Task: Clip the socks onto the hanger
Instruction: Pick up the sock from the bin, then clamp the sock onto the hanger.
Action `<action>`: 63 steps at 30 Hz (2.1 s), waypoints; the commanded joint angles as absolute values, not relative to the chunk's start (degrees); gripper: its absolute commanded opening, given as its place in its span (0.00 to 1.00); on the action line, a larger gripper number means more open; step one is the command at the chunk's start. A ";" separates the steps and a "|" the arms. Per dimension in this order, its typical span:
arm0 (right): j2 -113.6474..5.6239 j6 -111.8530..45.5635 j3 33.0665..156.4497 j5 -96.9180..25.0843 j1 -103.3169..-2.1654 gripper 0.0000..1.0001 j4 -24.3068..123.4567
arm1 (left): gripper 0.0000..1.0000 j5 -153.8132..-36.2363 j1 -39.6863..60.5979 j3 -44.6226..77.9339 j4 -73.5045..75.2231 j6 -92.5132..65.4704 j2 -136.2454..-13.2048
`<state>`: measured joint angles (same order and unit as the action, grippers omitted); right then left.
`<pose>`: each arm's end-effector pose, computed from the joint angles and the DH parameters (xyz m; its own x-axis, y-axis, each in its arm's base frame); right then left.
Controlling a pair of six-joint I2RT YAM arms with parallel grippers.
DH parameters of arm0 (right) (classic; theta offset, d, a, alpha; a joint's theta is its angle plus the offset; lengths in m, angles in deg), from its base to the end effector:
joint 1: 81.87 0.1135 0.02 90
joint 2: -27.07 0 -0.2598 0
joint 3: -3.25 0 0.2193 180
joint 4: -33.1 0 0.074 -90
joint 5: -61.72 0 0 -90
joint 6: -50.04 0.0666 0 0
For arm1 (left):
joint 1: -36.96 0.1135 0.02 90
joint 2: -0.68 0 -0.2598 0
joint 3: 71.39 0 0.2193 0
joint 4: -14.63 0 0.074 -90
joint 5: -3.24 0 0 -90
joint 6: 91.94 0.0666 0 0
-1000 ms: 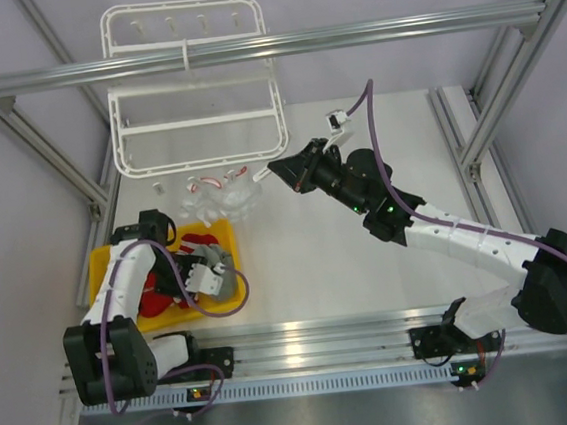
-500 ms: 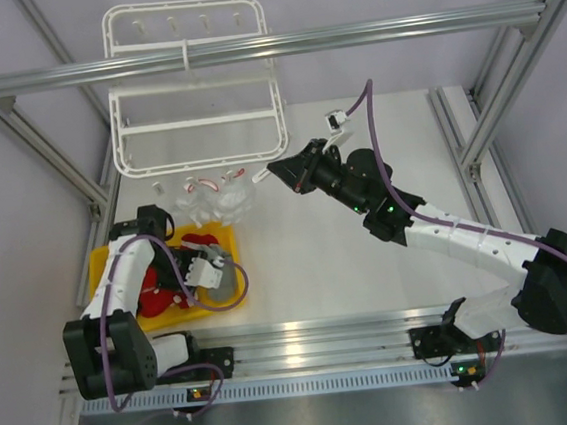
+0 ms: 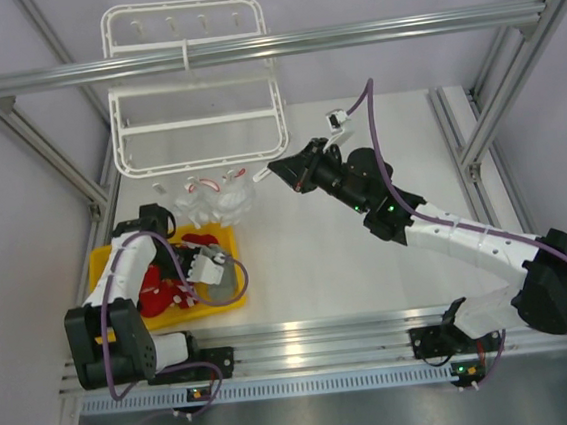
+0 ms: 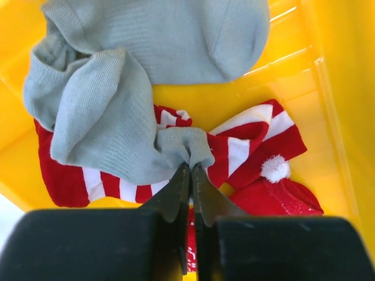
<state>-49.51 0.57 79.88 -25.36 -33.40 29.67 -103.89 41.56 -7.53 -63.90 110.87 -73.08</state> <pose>0.2142 0.2367 0.3749 -0.4334 0.4896 -0.7567 -0.5688 0.5027 0.6510 0.1682 -0.0061 0.1876 0.3230 0.9097 -0.2608 0.9451 -0.2956 0.1394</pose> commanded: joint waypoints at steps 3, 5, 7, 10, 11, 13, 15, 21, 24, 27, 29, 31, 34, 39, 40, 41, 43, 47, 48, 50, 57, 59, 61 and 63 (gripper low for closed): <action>-50.28 0.21 81.96 -24.94 -34.41 0.00 28.41 | 0.00 -110.57 42.14 -3.40 -74.41 133.15 -70.34; -50.54 -0.06 82.23 -24.94 -34.50 0.00 28.06 | 0.00 -115.05 42.23 -1.47 -78.31 132.88 -69.29; -50.54 -0.32 82.93 -24.94 -34.76 0.00 28.06 | 0.00 -119.60 42.14 -1.20 -83.31 132.88 -66.39; -50.63 -0.58 83.55 -24.94 -35.02 0.00 27.97 | 0.00 -123.66 42.14 -2.86 -86.84 133.41 -61.38; -50.63 -0.58 83.55 -24.94 -35.02 0.00 27.89 | 0.00 -126.81 42.14 -3.39 -87.55 133.06 -59.98; -50.63 -0.67 83.90 -24.94 -35.11 0.00 27.97 | 0.00 -130.17 42.23 -5.40 -87.55 130.87 -55.32; -50.80 -0.76 84.42 -25.11 -35.46 0.00 28.32 | 0.00 -135.44 42.14 -6.29 -87.47 128.77 -51.72; -51.15 -0.32 85.48 -25.46 -36.08 0.00 28.59 | 0.00 -155.00 42.05 -3.05 -84.33 107.92 -49.42; -51.50 0.29 85.57 -26.08 -36.08 0.00 28.24 | 0.00 -160.49 41.88 0.64 -79.04 88.07 -50.47; -51.86 1.26 85.66 -26.87 -36.08 0.00 27.97 | 0.00 -165.33 41.62 3.89 -72.36 72.22 -51.70; -52.12 1.52 85.74 -28.01 -36.16 0.00 27.62 | 0.00 -167.70 41.53 6.09 -69.55 67.25 -51.79; -52.29 1.88 85.92 -29.58 -35.99 0.00 27.53 | 0.00 -168.15 41.18 6.97 -62.38 57.25 -51.27; -52.56 2.40 86.18 -30.74 -35.81 0.00 27.36 | 0.00 -164.30 41.09 4.71 -47.72 34.43 -49.25; -53.09 3.10 86.89 -31.09 -35.55 0.00 27.71 | 0.00 -156.56 39.25 1.18 -23.67 8.97 -45.90; -53.26 3.28 87.06 -31.09 -35.55 0.00 27.88 | 0.00 -153.68 38.37 -0.04 -21.57 6.09 -45.47; -53.35 3.63 87.15 -31.09 -35.55 0.00 27.97 | 0.00 -150.78 37.14 -0.84 -17.54 0.84 -44.42; -53.18 3.90 87.15 -30.74 -35.46 0.00 28.15 | 0.00 -144.79 34.85 -3.38 -13.22 -3.50 -43.10; -53.09 5.21 86.71 -30.30 -35.46 0.00 28.33 | 0.00 -134.42 28.10 -8.92 -2.32 -11.95 -37.48; -53.00 5.39 86.62 -30.30 -35.55 0.00 28.33 | 0.00 -130.14 26.77 -10.58 0.31 -12.05 -36.68; -52.82 5.57 86.45 -30.56 -35.46 0.00 28.15 | 0.00 -125.55 22.48 -11.39 0.51 -9.43 -35.97; -52.38 5.74 86.54 -30.47 -35.55 0.00 29.64 | 0.00 -108.48 11.21 -15.77 5.07 6.48 -36.32; -52.38 6.44 86.62 -29.95 -35.81 0.00 30.43 | 0.00 -105.42 9.02 -17.88 8.92 11.30 -36.23; -52.38 6.89 86.71 -29.68 -35.99 0.00 30.78 | 0.00 -104.61 8.04 -18.77 10.35 14.22 -36.41; -52.30 7.15 86.71 -29.33 -36.34 0.00 30.96 | 0.00 -103.65 6.99 -20.78 12.54 18.52 -35.89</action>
